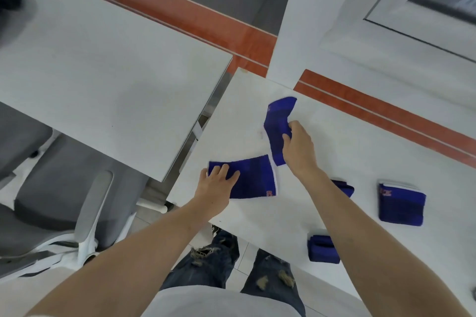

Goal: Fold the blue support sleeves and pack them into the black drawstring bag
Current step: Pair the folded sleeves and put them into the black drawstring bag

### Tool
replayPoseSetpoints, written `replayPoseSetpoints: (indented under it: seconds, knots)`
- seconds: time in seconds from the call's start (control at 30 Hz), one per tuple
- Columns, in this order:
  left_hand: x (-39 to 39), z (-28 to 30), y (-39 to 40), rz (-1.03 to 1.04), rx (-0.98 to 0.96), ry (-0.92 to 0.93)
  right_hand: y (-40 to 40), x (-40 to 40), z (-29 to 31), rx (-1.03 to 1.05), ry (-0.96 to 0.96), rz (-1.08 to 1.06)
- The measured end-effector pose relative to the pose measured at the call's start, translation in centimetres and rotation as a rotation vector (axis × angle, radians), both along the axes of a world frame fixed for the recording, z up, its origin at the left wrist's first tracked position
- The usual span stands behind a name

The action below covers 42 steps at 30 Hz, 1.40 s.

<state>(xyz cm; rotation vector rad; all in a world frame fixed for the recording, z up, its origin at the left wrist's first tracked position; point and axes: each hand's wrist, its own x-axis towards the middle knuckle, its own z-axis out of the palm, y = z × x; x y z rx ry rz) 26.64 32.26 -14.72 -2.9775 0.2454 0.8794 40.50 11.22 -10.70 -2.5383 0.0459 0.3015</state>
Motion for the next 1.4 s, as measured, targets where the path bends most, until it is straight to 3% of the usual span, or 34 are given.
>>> replayPoseSetpoints:
  seconds: [0.23,0.4,0.57,0.67,0.77,0.87,1.07,1.27,1.4]
  knots:
    - [-0.2,0.3,-1.9,0.073,-0.139,0.102,-3.3,-3.6,1.9,0.118,-0.014,-0.096]
    - [0.1,0.4,-3.6,0.283,-0.321,0.201,-4.1,-7.1,1.8,0.127,0.041,-0.085]
    - [1.1,1.4,-4.1,0.511,-0.534,0.148,-4.2,-9.6,1.9,0.163,0.064,-0.087]
    - [2.5,3.2,-4.9,0.759,-0.842,0.099,-3.9,-10.2,2.3,0.203,0.039,-0.076]
    - [3.2,5.6,-6.0,1.033,-1.362,0.284,-2.6,-10.8,2.8,0.283,0.055,-0.061]
    - [3.0,6.9,-6.6,1.125,-1.648,0.424,-1.1,-11.6,3.2,0.464,0.169,-0.076]
    - [2.3,6.1,-4.6,1.156,-1.681,0.444,-0.3,-12.1,2.2,0.621,0.301,-0.052]
    - [1.8,5.7,-3.0,1.176,-1.696,0.416,-0.5,-11.7,0.3,0.430,0.191,-0.069]
    - [1.8,5.7,-2.3,1.199,-1.672,0.416,-0.3,-11.2,-0.9,0.540,0.328,-0.199]
